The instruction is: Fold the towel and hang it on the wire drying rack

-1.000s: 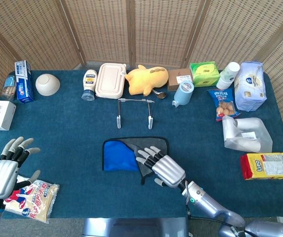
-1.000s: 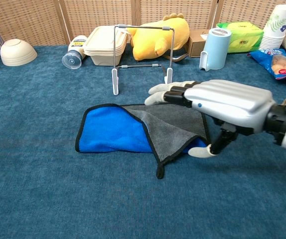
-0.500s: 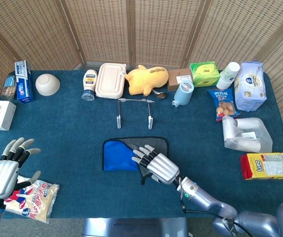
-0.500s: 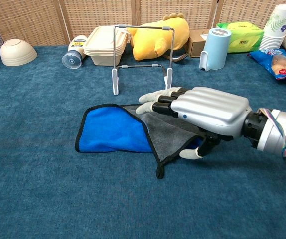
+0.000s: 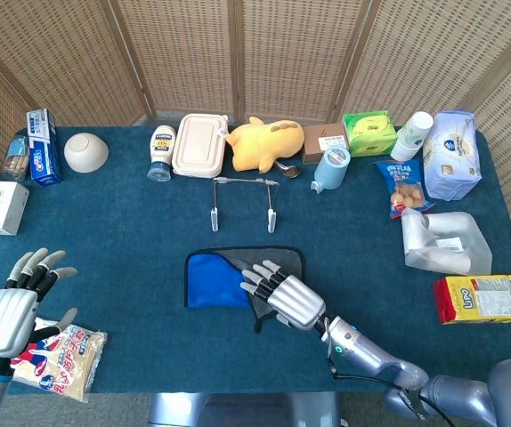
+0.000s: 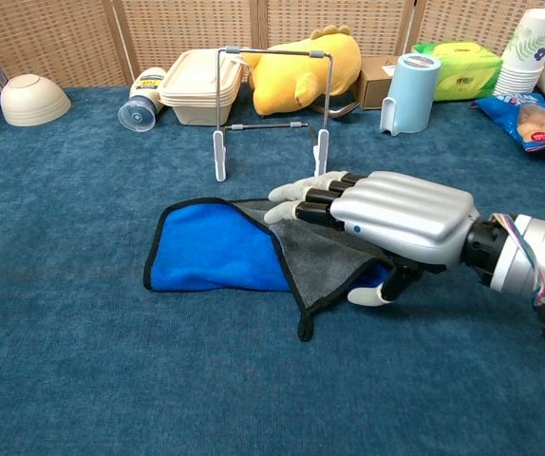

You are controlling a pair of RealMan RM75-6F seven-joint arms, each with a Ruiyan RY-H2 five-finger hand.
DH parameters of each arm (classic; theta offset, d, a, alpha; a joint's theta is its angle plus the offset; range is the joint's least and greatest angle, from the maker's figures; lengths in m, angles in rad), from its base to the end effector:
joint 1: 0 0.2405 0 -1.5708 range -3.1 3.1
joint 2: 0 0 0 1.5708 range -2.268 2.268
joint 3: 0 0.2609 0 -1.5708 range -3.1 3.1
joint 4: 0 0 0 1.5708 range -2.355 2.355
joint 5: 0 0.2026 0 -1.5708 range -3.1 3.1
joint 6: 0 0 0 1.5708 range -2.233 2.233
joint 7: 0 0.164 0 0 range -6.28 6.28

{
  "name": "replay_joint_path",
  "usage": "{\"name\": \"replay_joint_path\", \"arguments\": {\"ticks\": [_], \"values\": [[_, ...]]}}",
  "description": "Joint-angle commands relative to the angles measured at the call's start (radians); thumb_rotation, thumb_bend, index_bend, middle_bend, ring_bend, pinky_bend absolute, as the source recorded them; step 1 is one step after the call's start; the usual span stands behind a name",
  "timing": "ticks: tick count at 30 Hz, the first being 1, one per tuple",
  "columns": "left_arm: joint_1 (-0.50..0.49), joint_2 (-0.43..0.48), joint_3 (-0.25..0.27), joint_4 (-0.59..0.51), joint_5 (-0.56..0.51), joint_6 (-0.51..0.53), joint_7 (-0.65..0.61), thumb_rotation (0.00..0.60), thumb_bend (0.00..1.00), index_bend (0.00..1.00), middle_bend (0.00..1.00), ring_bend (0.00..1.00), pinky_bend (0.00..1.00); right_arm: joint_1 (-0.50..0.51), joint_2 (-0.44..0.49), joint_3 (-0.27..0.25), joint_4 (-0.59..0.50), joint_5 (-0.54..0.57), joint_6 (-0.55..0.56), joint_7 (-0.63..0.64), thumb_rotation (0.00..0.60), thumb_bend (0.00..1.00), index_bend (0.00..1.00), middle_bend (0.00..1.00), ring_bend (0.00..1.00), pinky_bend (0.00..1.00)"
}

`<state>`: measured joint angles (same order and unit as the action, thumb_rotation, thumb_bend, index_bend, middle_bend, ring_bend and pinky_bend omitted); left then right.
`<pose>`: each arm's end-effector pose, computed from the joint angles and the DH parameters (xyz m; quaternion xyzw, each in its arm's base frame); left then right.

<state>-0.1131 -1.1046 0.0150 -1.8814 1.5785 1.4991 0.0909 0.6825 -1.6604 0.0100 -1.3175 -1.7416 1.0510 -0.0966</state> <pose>-0.2463 0.1895 0.1436 -0.6036 -0.4223 -0.4425 0.5114 -0.1289 -0.2891 -0.0656 0.8375 -0.2266 0.4239 0.2599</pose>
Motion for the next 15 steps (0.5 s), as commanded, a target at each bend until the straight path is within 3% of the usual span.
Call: {"name": "replay_joint_path", "arguments": {"ticks": [1, 15], "values": [[0.001, 0.000, -0.001, -0.002, 0.002, 0.001, 0.002, 0.600, 0.37, 0.27, 0.15, 0.00, 0.00, 0.003, -0.001, -0.006, 0.014, -0.004, 0.006, 0.004, 0.600, 0.21, 0.09, 0.04, 0.00, 0.00], [0.013, 0.011, -0.002, -0.014, 0.013, 0.011, -0.006, 0.600, 0.37, 0.27, 0.15, 0.00, 0.00, 0.031, -0.040, -0.022, 0.088, -0.023, 0.029, 0.040, 0.600, 0.19, 0.09, 0.03, 0.00, 0.00]]}}
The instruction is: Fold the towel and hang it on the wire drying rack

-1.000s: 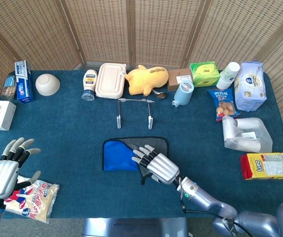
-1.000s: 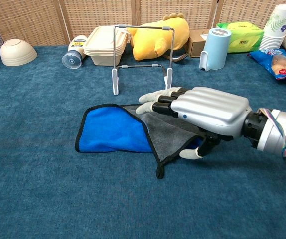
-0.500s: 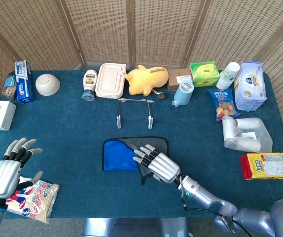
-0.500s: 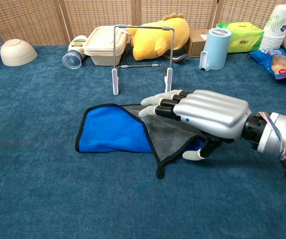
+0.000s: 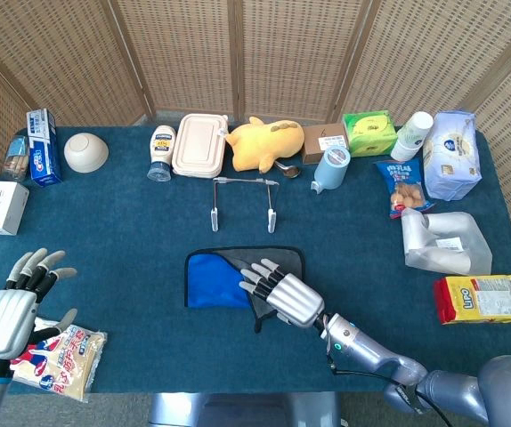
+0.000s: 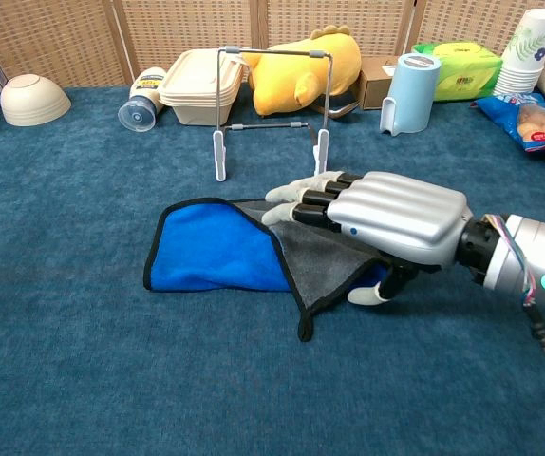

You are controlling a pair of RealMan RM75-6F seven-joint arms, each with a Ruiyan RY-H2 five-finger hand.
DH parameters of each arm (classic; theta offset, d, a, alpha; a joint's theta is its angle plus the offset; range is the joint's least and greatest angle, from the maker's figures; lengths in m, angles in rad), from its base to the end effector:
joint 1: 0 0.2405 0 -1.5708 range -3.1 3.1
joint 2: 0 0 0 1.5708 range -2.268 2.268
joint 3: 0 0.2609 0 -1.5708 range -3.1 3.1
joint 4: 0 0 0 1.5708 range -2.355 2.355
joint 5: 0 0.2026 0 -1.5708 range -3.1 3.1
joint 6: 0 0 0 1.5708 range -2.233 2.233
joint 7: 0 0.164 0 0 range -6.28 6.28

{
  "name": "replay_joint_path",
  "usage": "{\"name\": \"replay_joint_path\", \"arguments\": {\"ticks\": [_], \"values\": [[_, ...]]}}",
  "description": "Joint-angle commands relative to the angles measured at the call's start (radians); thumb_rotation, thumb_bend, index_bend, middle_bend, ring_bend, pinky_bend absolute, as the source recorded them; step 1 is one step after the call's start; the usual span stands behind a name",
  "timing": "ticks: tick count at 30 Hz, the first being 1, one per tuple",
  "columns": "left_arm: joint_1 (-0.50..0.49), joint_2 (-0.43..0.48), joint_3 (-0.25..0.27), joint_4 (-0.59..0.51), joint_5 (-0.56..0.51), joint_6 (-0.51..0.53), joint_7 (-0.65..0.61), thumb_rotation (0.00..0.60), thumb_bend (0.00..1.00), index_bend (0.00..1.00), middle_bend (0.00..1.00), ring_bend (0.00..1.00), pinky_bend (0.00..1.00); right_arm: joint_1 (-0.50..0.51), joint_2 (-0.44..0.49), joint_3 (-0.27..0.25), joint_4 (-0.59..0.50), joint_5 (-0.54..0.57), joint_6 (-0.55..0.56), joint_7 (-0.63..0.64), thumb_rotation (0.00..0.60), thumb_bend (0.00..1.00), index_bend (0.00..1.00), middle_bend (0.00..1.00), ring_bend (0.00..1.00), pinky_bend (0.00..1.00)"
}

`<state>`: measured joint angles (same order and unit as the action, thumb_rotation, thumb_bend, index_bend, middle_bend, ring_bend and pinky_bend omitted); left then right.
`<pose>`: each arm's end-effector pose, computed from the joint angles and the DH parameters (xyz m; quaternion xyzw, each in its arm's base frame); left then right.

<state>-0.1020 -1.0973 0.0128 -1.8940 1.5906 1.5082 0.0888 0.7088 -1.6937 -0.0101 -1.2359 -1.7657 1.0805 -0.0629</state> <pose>-0.2440 0.1869 0.1467 -0.6002 -0.4218 -0.4476 0.5114 -0.1297 -0.2946 -0.0723 0.8426 -0.2061 0.4262 0.2566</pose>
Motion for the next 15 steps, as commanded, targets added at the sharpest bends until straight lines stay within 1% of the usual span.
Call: {"name": "replay_joint_path", "arguments": {"ticks": [1, 7, 15], "values": [[0.003, 0.006, -0.001, -0.002, 0.001, 0.003, -0.007, 0.600, 0.37, 0.27, 0.15, 0.00, 0.00, 0.008, -0.012, -0.001, 0.007, 0.002, -0.003, 0.008, 0.600, 0.19, 0.09, 0.03, 0.00, 0.00], [0.005, 0.007, -0.001, 0.004, 0.002, 0.001, -0.020, 0.600, 0.37, 0.27, 0.15, 0.00, 0.00, 0.026, -0.029, 0.008, 0.005, 0.005, -0.007, 0.002, 0.600, 0.19, 0.10, 0.03, 0.00, 0.00], [0.012, 0.011, -0.002, 0.015, 0.006, 0.008, -0.038, 0.600, 0.37, 0.27, 0.15, 0.00, 0.00, 0.039, -0.066, 0.030, 0.049, 0.030, -0.004, -0.013, 0.600, 0.19, 0.11, 0.04, 0.00, 0.00]]}}
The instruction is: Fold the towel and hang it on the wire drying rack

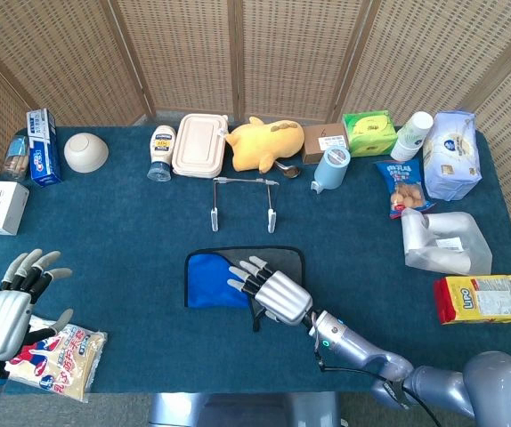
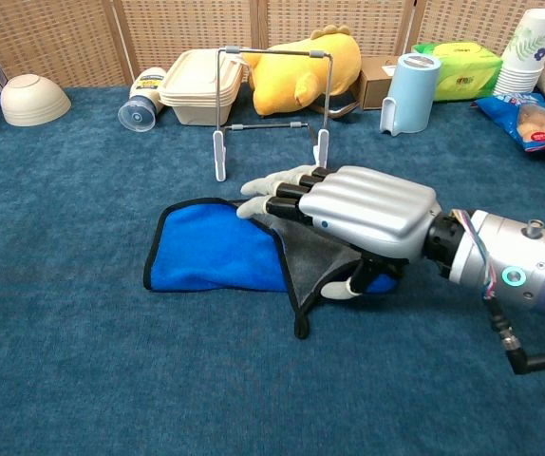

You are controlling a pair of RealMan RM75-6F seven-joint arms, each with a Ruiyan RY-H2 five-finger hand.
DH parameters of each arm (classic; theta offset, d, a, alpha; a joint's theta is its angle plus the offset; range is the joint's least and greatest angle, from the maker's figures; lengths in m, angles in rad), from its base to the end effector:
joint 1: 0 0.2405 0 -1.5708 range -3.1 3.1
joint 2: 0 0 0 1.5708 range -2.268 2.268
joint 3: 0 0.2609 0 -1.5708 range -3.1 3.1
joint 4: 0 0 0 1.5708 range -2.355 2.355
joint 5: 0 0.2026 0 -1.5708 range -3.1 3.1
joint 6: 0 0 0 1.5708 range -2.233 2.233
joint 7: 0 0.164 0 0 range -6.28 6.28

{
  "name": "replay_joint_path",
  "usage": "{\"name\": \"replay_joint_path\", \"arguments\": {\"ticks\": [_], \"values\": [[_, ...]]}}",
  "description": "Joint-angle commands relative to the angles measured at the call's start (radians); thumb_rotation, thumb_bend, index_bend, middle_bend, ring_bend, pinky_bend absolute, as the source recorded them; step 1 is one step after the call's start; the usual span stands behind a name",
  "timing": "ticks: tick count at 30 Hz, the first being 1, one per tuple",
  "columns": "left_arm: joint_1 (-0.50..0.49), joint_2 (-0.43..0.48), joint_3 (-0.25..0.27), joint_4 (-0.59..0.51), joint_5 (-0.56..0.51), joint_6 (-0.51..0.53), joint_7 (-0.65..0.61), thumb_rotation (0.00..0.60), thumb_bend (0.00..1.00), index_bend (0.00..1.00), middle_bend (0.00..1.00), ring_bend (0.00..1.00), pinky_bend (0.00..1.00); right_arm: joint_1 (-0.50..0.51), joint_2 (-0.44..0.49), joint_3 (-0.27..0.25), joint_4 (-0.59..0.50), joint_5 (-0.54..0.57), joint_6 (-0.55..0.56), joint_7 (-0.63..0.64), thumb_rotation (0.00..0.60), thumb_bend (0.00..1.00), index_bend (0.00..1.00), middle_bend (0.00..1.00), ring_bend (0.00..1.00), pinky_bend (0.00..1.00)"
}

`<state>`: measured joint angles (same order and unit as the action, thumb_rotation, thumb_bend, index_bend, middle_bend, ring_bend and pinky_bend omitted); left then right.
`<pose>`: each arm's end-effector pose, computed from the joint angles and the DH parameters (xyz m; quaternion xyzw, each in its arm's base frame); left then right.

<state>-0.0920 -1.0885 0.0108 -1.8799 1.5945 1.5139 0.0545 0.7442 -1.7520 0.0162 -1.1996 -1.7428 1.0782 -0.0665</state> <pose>-0.2487 0.1851 0.1505 -0.5947 -0.4256 -0.4506 0.5120 -0.1108 -0.3014 -0.0840 0.8354 -0.2041 0.4422 0.2549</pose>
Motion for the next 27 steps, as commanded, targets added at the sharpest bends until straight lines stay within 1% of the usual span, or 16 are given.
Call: {"name": "replay_joint_path", "arguments": {"ticks": [1, 9, 18, 20, 25, 27], "values": [[0.003, 0.004, 0.001, 0.002, 0.004, 0.004, -0.006, 0.600, 0.37, 0.27, 0.15, 0.00, 0.00, 0.003, -0.009, 0.003, 0.016, 0.010, -0.003, -0.012, 0.600, 0.19, 0.11, 0.04, 0.00, 0.00], [0.008, 0.009, 0.002, 0.006, 0.009, 0.007, -0.022, 0.600, 0.37, 0.27, 0.15, 0.00, 0.00, -0.016, 0.015, -0.024, -0.004, 0.021, 0.000, -0.043, 0.600, 0.19, 0.11, 0.04, 0.00, 0.00], [0.009, 0.013, 0.001, 0.001, 0.023, 0.012, -0.023, 0.600, 0.37, 0.27, 0.15, 0.00, 0.00, -0.012, -0.014, -0.013, -0.006, 0.034, 0.003, -0.048, 0.600, 0.19, 0.12, 0.04, 0.00, 0.00], [0.012, 0.016, 0.000, 0.002, 0.024, 0.016, -0.026, 0.600, 0.37, 0.27, 0.15, 0.00, 0.00, -0.006, -0.023, -0.005, -0.004, 0.035, 0.006, -0.046, 0.600, 0.21, 0.14, 0.04, 0.00, 0.00], [0.015, 0.016, 0.000, 0.005, 0.022, 0.018, -0.029, 0.600, 0.37, 0.27, 0.15, 0.00, 0.00, -0.001, -0.034, 0.004, 0.001, 0.042, 0.007, -0.047, 0.600, 0.30, 0.17, 0.05, 0.00, 0.00], [0.016, 0.016, 0.001, 0.007, 0.021, 0.018, -0.032, 0.600, 0.37, 0.27, 0.15, 0.00, 0.00, 0.000, -0.039, 0.007, 0.003, 0.045, 0.007, -0.047, 0.600, 0.31, 0.18, 0.05, 0.00, 0.00]]}}
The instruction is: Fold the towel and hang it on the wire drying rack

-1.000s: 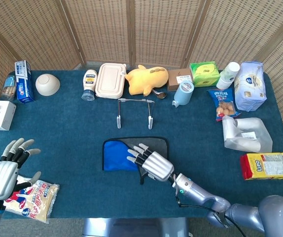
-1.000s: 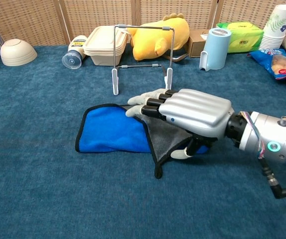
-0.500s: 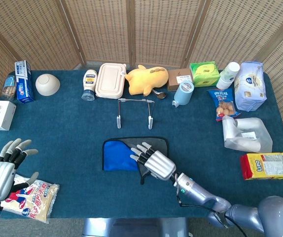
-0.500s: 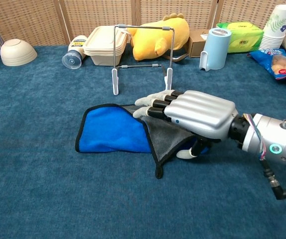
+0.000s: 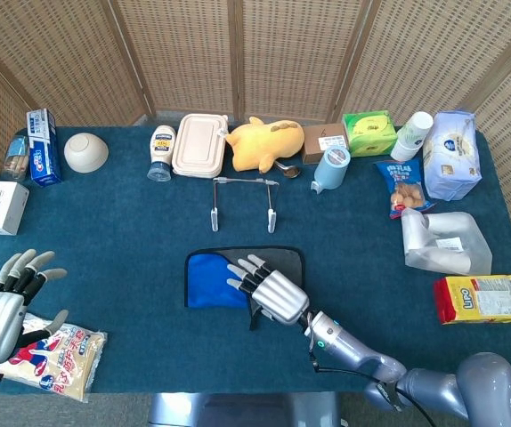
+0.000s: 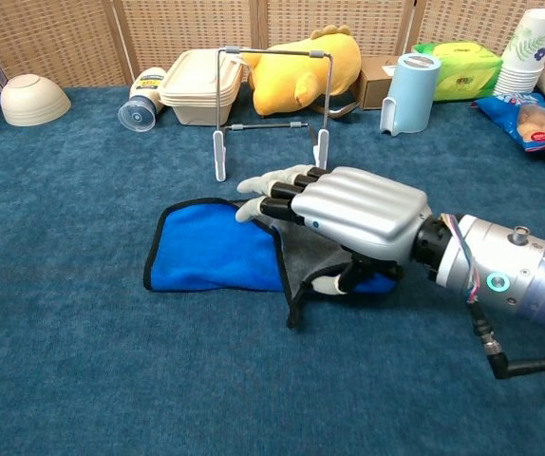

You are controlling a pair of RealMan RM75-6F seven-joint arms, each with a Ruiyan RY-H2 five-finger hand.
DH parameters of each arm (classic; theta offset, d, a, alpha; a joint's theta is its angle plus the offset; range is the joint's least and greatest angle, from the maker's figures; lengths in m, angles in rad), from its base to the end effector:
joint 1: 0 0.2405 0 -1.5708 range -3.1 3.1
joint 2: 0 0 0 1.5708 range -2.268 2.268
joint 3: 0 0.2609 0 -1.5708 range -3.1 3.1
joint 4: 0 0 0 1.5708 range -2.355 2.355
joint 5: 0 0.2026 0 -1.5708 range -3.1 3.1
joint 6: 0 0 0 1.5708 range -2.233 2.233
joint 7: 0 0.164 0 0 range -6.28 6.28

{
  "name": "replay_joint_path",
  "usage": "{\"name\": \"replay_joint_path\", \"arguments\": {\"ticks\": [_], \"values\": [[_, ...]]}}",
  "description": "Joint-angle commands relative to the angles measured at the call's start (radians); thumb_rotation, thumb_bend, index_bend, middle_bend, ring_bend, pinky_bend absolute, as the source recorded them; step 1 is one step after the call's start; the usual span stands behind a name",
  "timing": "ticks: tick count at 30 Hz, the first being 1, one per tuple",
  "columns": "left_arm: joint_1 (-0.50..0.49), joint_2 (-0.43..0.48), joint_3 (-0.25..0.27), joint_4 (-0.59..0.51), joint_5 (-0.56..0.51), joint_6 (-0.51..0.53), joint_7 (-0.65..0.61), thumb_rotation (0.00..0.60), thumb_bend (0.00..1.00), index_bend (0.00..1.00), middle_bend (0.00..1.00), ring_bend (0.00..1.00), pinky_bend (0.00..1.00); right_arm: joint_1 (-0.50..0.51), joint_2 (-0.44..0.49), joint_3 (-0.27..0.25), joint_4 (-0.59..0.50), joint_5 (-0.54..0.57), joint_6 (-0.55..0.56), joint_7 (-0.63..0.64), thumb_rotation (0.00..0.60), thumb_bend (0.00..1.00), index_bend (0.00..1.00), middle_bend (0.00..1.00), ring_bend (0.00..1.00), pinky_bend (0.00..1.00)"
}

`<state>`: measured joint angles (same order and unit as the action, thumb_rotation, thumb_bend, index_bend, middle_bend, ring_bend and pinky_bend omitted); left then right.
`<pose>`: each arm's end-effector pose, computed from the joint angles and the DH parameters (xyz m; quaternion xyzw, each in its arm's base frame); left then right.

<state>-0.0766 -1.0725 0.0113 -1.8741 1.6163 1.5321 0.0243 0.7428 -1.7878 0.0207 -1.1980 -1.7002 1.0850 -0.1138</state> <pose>-0.2501 0.1811 0.1571 -0.5908 -0.4234 -0.4580 0.5117 -0.1055 -0.2995 -0.0914 0.8286 -0.2098 0.4455 0.2664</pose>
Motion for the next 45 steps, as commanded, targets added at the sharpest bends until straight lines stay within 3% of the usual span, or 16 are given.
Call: {"name": "replay_joint_path", "arguments": {"ticks": [1, 8, 17, 45], "values": [[0.001, 0.000, 0.001, 0.002, -0.001, 0.000, -0.003, 0.600, 0.37, 0.27, 0.15, 0.00, 0.00, 0.002, -0.005, 0.003, 0.002, 0.004, 0.000, 0.000, 0.600, 0.31, 0.19, 0.05, 0.00, 0.00], [0.006, 0.003, 0.000, 0.013, 0.002, 0.007, -0.014, 0.600, 0.37, 0.27, 0.14, 0.00, 0.00, -0.013, -0.031, 0.004, 0.034, 0.028, 0.009, 0.010, 0.600, 0.37, 0.25, 0.06, 0.00, 0.00], [0.007, 0.004, -0.001, 0.011, 0.008, 0.007, -0.014, 0.600, 0.37, 0.27, 0.14, 0.00, 0.00, -0.022, -0.041, -0.001, 0.049, 0.033, 0.023, 0.035, 0.600, 0.39, 0.43, 0.09, 0.00, 0.00], [0.005, 0.007, -0.010, -0.004, 0.008, 0.004, 0.008, 0.600, 0.37, 0.26, 0.13, 0.00, 0.00, -0.035, -0.054, 0.022, 0.044, 0.081, 0.030, 0.119, 0.600, 0.35, 0.67, 0.14, 0.00, 0.00]]}}
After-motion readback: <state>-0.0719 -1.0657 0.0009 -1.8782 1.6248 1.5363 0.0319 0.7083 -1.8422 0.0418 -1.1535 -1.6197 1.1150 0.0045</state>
